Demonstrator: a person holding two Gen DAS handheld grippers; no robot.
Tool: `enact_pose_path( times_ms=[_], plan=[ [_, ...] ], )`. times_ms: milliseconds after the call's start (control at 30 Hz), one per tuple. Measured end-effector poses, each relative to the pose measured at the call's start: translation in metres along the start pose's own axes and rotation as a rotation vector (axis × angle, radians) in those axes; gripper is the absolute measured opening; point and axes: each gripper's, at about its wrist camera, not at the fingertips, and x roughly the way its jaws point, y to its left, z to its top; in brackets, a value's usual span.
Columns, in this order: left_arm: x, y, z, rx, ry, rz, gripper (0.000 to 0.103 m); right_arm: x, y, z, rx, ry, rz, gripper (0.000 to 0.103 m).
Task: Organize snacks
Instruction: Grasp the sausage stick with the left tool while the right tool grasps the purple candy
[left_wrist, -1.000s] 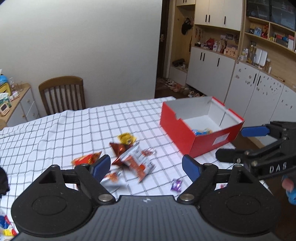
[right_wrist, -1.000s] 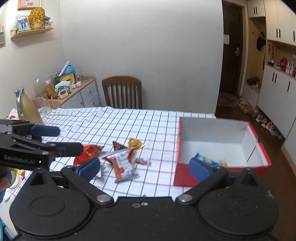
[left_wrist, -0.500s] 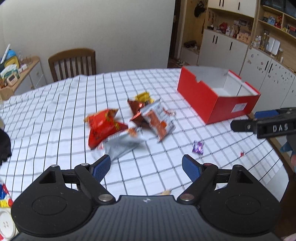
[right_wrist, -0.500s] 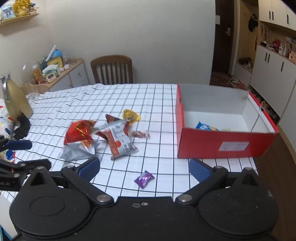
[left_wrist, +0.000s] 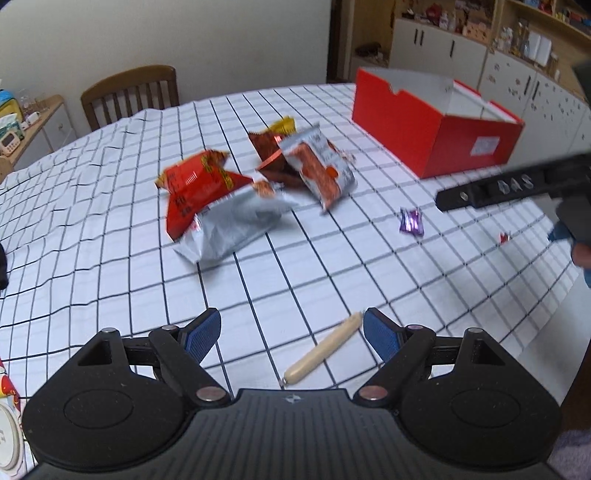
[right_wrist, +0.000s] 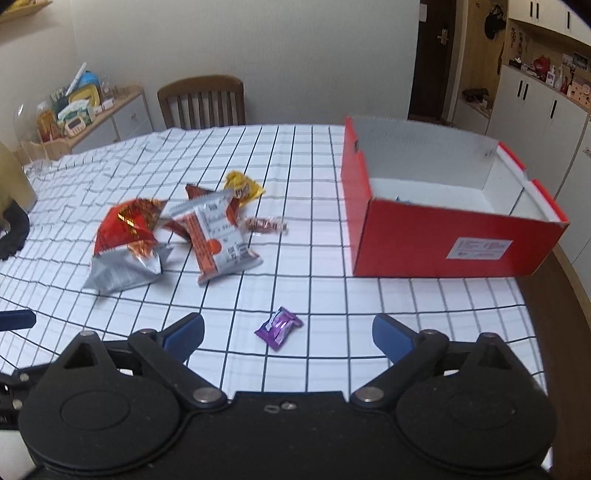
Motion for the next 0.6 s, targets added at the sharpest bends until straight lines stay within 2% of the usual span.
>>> enact_pose_path(
  times_ms=[200,267,400,467,600],
  plan=[
    [0.015,-0.002,-0.008,0.049,0.044,-0.019,0.084,0.029,-0.002,-0.003,0.070,0.062,-0.034,0.085],
    [0.019,-0.003,-0.010,0.066,0.059,-0.024,0.076,0.038,-0.003,-0.003,0.095,0.081,-0.047,0.080],
    [0.027,-0.004,-0.011,0.077,0.086,-0.035,0.069,0.054,-0.002,0.000,0.121,0.107,-0.061,0.072],
    [0.029,-0.005,-0.010,0.092,0.095,-0.047,0.061,0.061,-0.002,0.001,0.144,0.122,-0.063,0.068],
    [0.033,-0.008,-0.010,0.130,0.111,-0.076,0.055,0.074,-0.003,0.004,0.202,0.161,-0.056,0.058]
  ],
)
